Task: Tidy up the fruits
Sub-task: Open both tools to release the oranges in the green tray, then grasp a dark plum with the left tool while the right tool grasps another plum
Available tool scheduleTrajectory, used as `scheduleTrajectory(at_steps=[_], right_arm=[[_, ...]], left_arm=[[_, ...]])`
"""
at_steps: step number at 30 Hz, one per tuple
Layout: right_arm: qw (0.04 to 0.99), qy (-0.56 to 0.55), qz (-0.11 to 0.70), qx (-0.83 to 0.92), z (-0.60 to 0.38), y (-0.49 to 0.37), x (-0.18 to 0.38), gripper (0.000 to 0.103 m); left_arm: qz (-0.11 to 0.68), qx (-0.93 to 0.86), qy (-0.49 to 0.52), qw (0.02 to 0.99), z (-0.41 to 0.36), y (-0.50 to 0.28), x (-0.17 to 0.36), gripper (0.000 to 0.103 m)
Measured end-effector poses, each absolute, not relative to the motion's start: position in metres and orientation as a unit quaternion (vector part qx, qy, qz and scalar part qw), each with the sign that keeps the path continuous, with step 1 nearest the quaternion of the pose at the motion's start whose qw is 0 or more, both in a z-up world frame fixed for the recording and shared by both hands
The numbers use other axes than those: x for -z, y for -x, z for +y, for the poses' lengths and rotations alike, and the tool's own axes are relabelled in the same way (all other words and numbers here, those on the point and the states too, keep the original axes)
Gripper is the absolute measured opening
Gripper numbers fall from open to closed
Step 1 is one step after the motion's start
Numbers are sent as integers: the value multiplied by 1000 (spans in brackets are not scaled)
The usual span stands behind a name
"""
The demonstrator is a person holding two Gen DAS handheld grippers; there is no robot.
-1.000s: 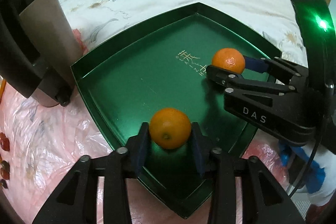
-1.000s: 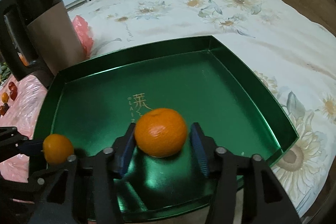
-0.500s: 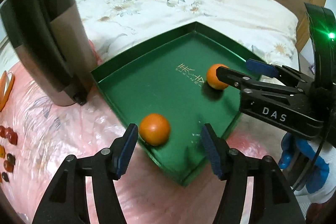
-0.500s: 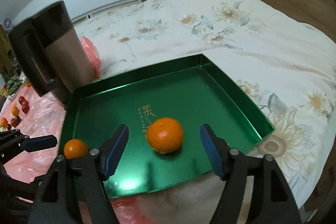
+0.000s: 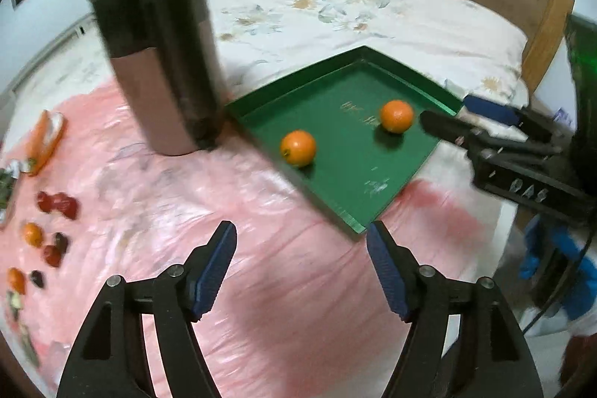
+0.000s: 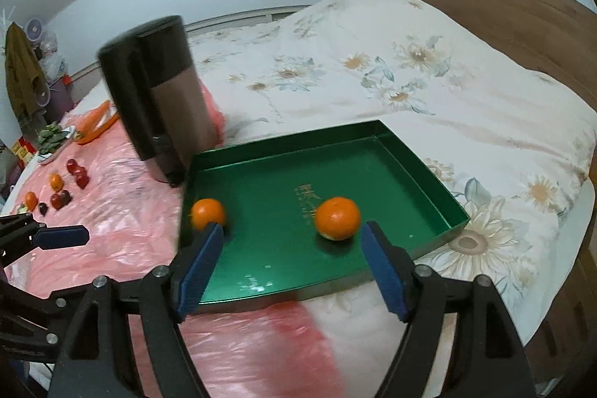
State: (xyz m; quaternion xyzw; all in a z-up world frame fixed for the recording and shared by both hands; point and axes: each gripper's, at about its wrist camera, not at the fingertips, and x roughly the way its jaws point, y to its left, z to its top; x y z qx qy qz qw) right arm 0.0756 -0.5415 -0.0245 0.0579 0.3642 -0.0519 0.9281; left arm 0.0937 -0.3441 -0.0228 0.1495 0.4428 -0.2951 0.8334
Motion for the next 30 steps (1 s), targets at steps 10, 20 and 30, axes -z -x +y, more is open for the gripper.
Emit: scheduleTrajectory(at_steps=[10, 20, 30], right_arm=[[934, -42, 355, 1, -487, -62, 7, 103], [929, -23, 364, -57, -428, -67, 8, 103], [919, -1, 375, -119, -357, -99, 20, 103]], left_arm=[[443, 252, -150, 847, -277, -84, 15, 67], [447, 206, -103, 865, -201, -90, 13, 65], [448, 138, -53, 882, -112, -113, 27, 60]])
